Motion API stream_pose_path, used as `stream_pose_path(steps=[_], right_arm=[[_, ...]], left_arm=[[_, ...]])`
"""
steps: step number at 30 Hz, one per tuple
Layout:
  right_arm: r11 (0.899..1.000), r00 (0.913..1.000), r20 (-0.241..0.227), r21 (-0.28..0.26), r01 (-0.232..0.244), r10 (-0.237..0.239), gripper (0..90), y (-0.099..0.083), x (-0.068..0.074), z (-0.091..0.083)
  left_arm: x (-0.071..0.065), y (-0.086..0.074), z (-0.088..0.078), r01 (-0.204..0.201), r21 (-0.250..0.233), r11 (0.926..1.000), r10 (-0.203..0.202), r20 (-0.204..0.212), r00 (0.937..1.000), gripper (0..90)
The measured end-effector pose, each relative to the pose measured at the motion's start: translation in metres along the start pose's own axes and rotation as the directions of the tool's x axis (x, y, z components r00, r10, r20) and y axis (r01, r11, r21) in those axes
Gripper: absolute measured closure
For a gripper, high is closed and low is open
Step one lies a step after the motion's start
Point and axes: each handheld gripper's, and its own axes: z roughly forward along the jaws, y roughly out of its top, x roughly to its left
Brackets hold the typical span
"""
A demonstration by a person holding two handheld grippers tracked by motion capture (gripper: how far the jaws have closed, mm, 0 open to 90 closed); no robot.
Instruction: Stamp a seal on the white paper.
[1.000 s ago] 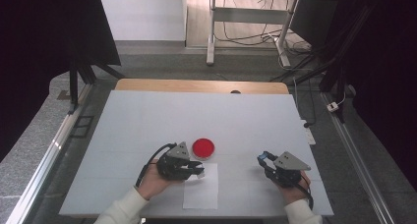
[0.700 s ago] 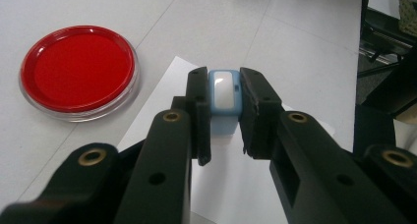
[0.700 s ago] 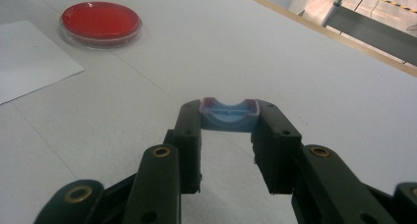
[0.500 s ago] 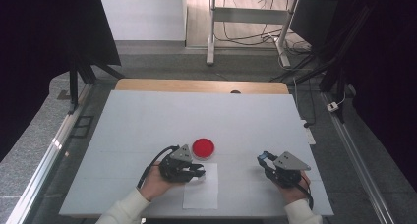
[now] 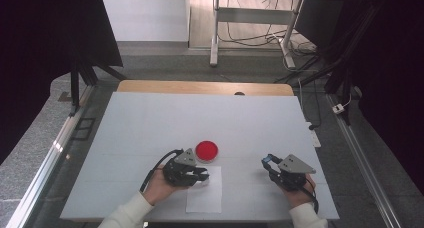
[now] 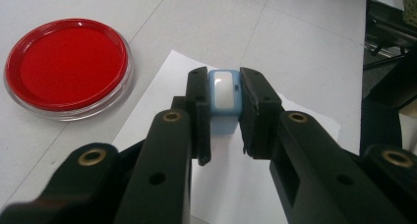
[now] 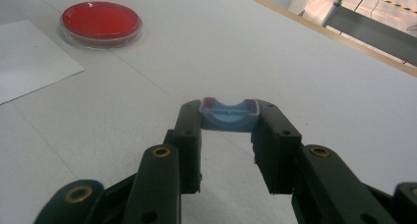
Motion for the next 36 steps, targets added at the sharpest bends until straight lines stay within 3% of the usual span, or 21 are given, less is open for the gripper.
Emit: stream_pose_path(steps=[14,26,36], right_arm=[[1.000,1.0000,-0.001,0.001,0.000,0.000,65.3,0.000,0.000,0.000],[1.000,1.0000,0.000,0.002,0.000,0.000,65.2,0.000,0.000,0.000],[1.000,1.0000,-0.001,0.002,0.001,-0.001,65.2,0.000,0.000,0.001]], left_arm=[[0.000,-0.001,0.002,-0.009,-0.003,1.0000,0.009,-0.018,0.9998,75.3],[-0.007,-0.001,0.006,-0.062,0.040,0.9973,0.063,-0.043,0.9971,75.4],[-0.010,0.001,0.007,-0.080,0.055,0.9953,0.083,-0.056,0.9950,75.6]])
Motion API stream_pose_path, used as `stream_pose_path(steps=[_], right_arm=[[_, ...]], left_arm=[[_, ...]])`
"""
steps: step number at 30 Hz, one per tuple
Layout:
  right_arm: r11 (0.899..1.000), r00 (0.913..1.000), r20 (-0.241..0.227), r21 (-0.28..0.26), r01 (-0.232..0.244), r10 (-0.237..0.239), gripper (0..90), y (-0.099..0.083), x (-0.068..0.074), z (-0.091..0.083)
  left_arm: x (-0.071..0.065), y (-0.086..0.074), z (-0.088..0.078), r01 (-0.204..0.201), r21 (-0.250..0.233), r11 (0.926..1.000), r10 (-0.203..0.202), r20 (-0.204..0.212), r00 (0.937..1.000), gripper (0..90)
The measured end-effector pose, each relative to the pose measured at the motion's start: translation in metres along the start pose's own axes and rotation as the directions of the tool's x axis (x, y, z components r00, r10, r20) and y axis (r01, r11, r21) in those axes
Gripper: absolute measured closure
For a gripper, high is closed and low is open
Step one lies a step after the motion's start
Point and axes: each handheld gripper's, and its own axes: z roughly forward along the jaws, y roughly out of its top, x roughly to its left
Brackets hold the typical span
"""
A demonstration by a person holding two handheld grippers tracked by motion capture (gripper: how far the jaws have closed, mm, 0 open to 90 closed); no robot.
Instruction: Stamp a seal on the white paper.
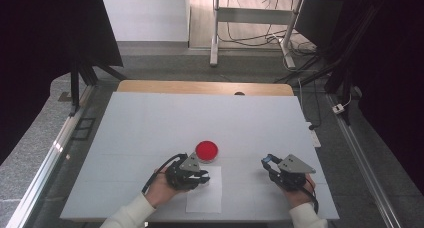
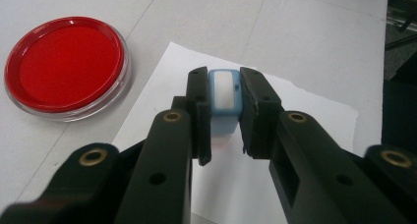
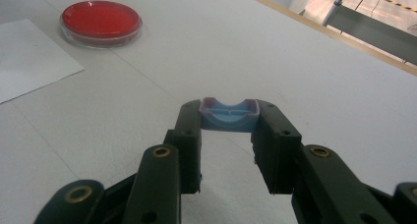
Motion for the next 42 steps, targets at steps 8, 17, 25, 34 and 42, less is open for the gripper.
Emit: stream_pose_path(steps=[8,17,25,34,42], right_arm=[[1.000,1.0000,0.000,0.002,0.001,-0.001,65.2,0.0001,0.0002,0.0001],[1.000,1.0000,0.001,0.004,0.002,-0.002,65.2,0.0002,0.0005,0.0000],[1.000,1.0000,-0.001,0.004,0.005,-0.005,65.2,0.0003,0.0010,0.0004],[1.000,1.0000,-0.002,0.002,0.003,-0.003,65.2,0.0002,0.0010,0.0001],[1.000,1.0000,-0.002,0.002,0.005,-0.005,65.2,0.0004,0.0014,0.0001]], left_arm=[[-0.0029,0.0017,0.0017,-0.004,0.021,0.9998,0.004,-0.017,0.9998,75.8],[-0.0035,0.0026,0.0035,0.002,0.041,0.9992,-0.001,-0.021,0.9998,76.0],[-0.0042,0.0031,0.0041,0.004,0.045,0.9990,-0.003,-0.024,0.9997,76.1],[-0.0041,0.0013,0.0040,0.007,0.039,0.9992,-0.006,-0.025,0.9997,76.1],[-0.0046,0.0014,0.0040,0.006,0.041,0.9991,-0.005,-0.027,0.9996,76.2]])
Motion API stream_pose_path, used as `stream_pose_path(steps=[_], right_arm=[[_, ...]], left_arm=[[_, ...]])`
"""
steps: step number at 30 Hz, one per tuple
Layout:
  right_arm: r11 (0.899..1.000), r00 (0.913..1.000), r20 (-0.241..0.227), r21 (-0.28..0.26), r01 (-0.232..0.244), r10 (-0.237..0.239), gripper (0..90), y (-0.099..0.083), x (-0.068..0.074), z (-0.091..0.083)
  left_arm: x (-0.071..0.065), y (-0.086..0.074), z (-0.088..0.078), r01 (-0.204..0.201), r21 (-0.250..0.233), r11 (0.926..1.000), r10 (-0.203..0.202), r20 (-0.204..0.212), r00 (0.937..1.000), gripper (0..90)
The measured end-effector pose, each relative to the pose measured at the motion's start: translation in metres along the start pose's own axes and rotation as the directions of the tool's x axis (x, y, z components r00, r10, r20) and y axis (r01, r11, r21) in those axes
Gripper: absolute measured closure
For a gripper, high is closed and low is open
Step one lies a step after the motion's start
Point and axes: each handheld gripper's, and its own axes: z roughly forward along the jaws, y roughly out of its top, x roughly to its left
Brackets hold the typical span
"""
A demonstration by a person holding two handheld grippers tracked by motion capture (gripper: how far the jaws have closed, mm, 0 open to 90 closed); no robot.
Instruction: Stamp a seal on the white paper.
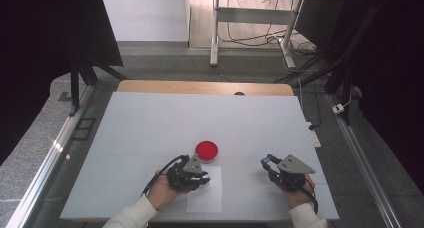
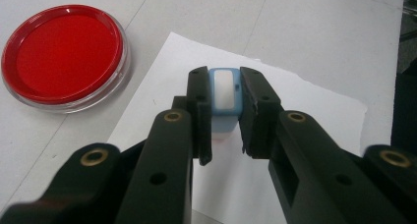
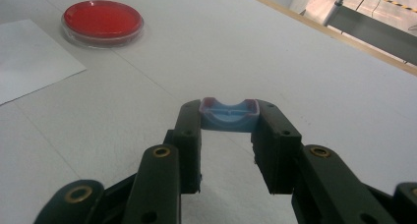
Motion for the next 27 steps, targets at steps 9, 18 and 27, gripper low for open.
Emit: stream_pose_path(steps=[9,18,27], right_arm=[[1.000,1.0000,0.000,0.000,0.002,-0.002,65.2,0.0001,0.0003,0.0000],[1.000,1.0000,0.001,-0.001,0.000,0.000,65.3,0.0002,0.0004,-0.0005],[1.000,1.0000,0.002,0.001,0.002,-0.002,65.2,0.0004,0.0005,-0.0005]], left_arm=[[-0.0002,0.0005,0.0001,-0.002,0.005,1.0000,0.002,-0.001,1.0000,76.2],[-0.0006,-0.0003,0.0002,0.001,0.002,1.0000,-0.001,-0.003,1.0000,76.2],[-0.0015,-0.0004,0.0003,-0.003,0.003,1.0000,0.003,-0.007,1.0000,76.2]])
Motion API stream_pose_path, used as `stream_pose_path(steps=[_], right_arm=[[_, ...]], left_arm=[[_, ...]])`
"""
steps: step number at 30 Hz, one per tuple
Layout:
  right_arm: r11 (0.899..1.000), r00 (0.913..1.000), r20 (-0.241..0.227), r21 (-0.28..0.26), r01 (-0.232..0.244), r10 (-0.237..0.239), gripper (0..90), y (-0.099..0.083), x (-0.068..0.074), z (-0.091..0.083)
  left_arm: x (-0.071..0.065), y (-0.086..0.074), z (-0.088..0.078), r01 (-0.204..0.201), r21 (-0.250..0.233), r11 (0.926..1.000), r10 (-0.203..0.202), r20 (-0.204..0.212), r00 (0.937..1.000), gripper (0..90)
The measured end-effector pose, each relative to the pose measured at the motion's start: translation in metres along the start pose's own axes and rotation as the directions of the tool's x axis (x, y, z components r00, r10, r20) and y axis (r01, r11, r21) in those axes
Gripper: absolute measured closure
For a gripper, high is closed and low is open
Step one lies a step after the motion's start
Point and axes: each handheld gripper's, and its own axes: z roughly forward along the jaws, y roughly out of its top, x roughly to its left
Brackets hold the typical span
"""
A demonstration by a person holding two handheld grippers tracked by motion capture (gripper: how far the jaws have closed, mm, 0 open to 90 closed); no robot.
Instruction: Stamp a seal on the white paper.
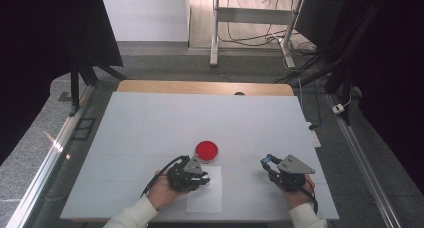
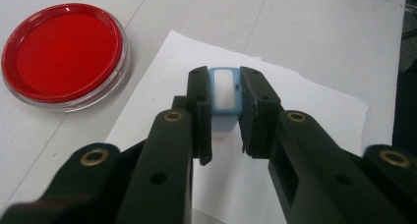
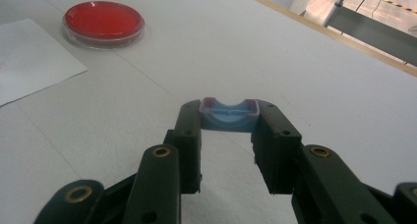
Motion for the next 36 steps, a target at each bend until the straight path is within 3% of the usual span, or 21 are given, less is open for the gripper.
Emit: stream_pose_path(steps=[27,36], right_arm=[[1.000,1.0000,-0.004,-0.003,0.000,0.000,65.2,-0.0003,0.0000,0.0006],[1.000,1.0000,-0.004,0.000,0.000,0.000,65.2,-0.0003,0.0000,0.0006]], left_arm=[[0.0006,0.0003,-0.0010,0.000,0.001,1.0000,0.000,0.003,1.0000,75.9],[0.0038,-0.0002,-0.0051,0.011,-0.023,0.9997,-0.011,0.019,0.9998,75.7]])
